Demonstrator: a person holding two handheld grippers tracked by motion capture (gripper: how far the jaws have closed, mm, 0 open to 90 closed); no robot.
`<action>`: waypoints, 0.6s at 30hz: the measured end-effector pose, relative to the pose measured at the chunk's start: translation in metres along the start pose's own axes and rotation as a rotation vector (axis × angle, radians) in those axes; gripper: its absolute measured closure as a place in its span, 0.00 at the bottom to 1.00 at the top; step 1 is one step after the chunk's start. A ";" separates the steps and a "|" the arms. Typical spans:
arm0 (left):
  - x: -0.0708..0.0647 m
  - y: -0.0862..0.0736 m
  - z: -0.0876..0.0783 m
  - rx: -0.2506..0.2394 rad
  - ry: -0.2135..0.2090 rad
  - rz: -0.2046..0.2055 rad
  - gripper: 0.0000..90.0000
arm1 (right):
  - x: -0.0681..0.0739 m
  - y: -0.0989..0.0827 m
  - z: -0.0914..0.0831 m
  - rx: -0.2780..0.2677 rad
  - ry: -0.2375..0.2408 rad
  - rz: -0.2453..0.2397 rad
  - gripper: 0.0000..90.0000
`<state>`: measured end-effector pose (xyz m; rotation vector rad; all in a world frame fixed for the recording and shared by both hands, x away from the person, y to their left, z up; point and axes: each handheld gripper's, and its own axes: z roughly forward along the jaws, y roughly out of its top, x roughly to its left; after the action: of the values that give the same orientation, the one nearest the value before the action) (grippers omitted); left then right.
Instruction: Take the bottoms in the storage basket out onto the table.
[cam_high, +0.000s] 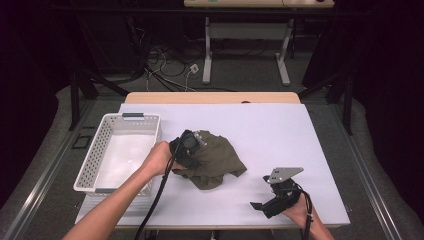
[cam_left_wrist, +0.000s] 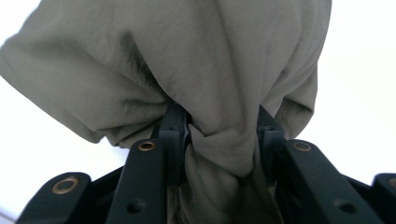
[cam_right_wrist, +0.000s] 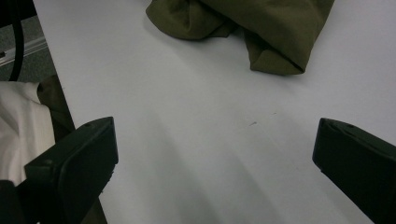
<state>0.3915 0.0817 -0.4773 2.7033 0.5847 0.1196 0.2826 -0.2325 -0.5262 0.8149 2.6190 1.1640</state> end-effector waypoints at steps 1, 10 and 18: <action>0.000 -0.003 0.002 -0.008 -0.005 -0.014 0.70 | 0.001 0.000 0.001 -0.001 -0.004 0.005 0.00; -0.021 -0.024 0.019 -0.122 0.085 -0.108 0.46 | 0.000 0.002 0.006 0.002 -0.015 0.010 0.00; -0.038 -0.042 0.024 -0.240 0.149 -0.170 0.17 | -0.001 0.007 0.008 0.028 -0.015 0.015 0.00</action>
<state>0.3443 0.0936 -0.5155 2.4157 0.7871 0.3273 0.2897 -0.2237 -0.5266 0.8473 2.6270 1.1226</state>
